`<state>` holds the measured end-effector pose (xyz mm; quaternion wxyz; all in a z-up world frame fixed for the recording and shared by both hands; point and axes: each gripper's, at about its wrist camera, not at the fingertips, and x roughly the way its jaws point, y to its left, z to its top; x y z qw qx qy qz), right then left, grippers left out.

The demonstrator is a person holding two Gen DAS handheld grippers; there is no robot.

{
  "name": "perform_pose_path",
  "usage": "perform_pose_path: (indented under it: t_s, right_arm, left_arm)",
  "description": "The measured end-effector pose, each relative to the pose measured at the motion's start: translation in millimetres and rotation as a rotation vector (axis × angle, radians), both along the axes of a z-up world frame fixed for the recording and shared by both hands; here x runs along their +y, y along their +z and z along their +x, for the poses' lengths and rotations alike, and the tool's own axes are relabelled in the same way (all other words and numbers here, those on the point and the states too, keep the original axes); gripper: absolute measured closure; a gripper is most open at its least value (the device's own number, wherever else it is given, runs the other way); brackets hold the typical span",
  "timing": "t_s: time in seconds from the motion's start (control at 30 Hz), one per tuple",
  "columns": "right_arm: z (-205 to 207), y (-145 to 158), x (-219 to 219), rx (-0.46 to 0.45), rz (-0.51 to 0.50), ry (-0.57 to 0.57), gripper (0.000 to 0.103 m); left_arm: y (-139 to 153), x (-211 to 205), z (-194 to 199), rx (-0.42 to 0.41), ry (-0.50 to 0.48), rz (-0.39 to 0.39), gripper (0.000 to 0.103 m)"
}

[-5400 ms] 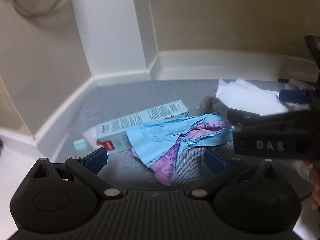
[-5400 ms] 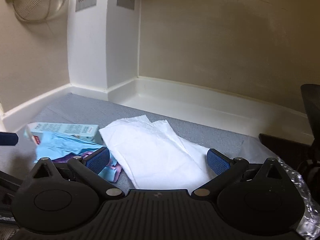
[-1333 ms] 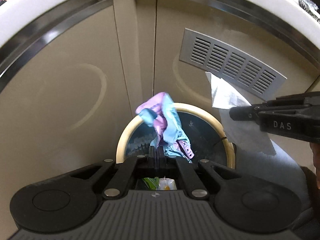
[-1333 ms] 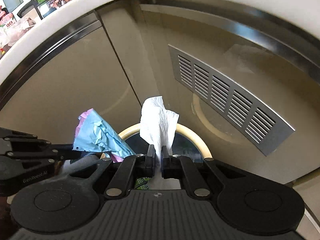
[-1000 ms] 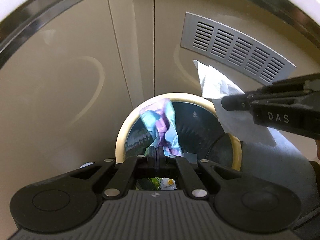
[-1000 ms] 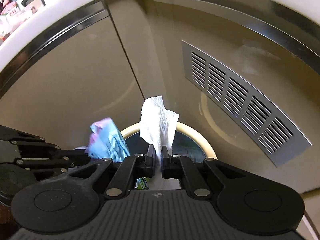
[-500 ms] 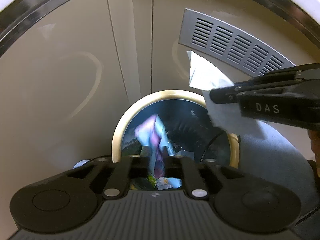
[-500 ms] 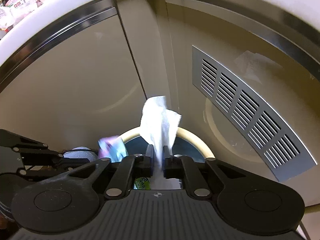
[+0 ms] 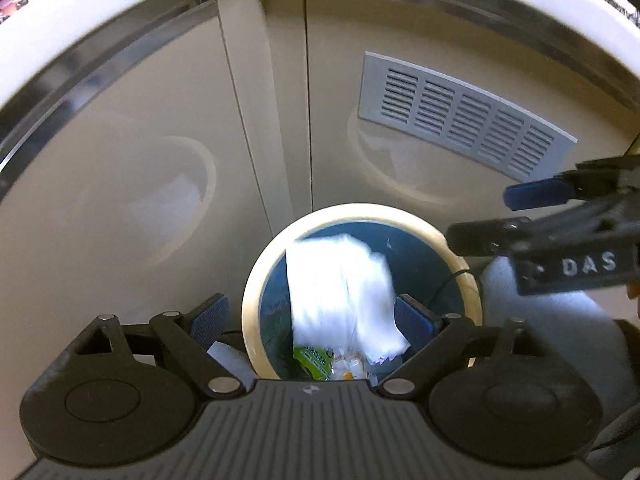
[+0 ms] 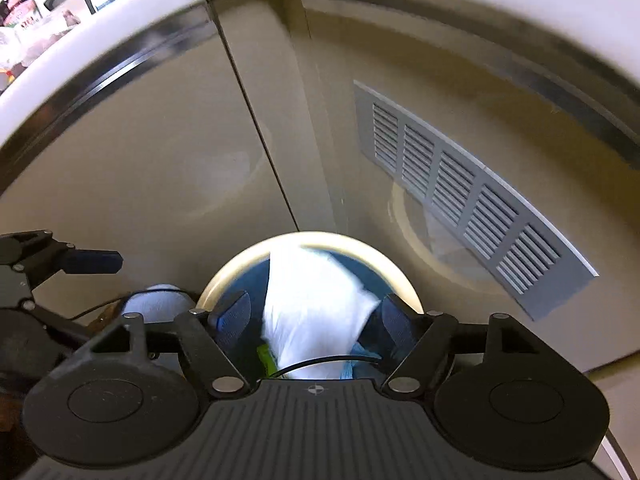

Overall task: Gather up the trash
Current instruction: 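Open the left tool dropping the wrapper while the right tool drops the tissues, then raise both tools back over the mat toward the toothpaste box and plastic bag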

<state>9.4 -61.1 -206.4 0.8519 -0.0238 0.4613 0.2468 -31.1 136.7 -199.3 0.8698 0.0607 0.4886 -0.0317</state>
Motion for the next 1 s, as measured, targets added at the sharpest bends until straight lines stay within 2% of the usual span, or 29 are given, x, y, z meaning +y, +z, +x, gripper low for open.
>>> perform_pose_path:
  t_s: [0.17,0.3,0.43,0.6,0.67,1.0]
  right_arm:
    - [-19.3,30.3,-0.9,-0.123,-0.004,0.036,0.019]
    - [-27.6,50.3,-1.4,-0.201,-0.019,0.076,0.016]
    - [-36.8,65.1,-7.3,-0.240,-0.009,0.080,0.016]
    - [-49.4,79.5,-18.8,-0.280,0.013,0.062,0.015]
    - [-59.3,84.7,-24.0,-0.308,0.014,0.055,0.012]
    - [-71.1,108.3,-26.8,-0.399,0.025,0.055,0.009]
  left_arm:
    - [21.5,5.6,-8.2,-0.043,0.015,-0.031,0.010]
    - [39.6,5.1,-15.5,-0.104,0.023,-0.026,0.010]
    - [57.9,0.5,-21.9,-0.157,0.020,-0.014,0.010]
    - [78.7,-1.9,-30.1,-0.207,0.015,-0.041,0.010]
    - [85.3,-3.5,-33.2,-0.226,0.010,-0.044,0.010]
    - [106.7,-1.9,-34.8,-0.278,0.020,-0.053,0.010]
